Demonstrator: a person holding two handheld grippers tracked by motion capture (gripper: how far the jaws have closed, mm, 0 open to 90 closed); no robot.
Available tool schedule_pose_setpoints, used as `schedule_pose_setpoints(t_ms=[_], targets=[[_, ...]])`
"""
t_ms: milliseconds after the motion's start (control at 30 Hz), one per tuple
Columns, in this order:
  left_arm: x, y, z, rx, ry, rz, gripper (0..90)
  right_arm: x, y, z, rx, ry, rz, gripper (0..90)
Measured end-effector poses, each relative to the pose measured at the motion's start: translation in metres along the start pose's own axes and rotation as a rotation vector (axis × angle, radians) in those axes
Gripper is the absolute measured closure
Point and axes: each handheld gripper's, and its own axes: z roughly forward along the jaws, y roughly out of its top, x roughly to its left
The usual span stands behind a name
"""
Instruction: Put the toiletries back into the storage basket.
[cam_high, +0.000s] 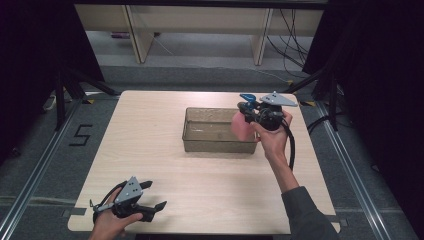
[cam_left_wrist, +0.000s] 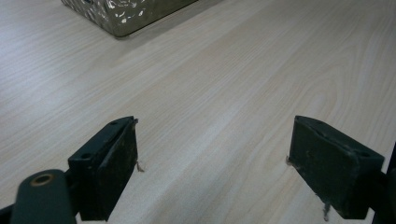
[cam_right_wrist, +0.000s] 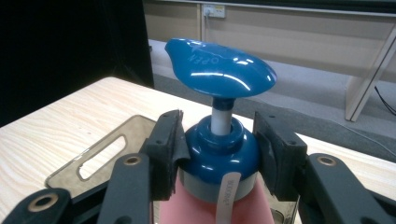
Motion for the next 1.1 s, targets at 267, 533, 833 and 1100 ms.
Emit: schedule_pose_setpoints(t_ms=[267,533,833,1100], targets=[[0.002,0.000,0.000,-0.001,0.007,0.024,15.1,-0.004,-0.004,0.009,0.009,-0.013,-0.009,53.8],[0.001,0.000,0.000,-0.001,-0.004,0.003,15.1,-0.005,-0.008,0.012,0.010,-0.018,-0.012,53.9],[-0.001,0.000,-0.001,0.002,0.000,-0.008,15.1,-0.007,-0.019,0.016,0.024,-0.020,0.019,53.9],[0.002,0.000,-0.001,0.007,0.007,0.026,15.1,-0.010,-0.025,0.019,0.029,-0.028,0.013,53.8]])
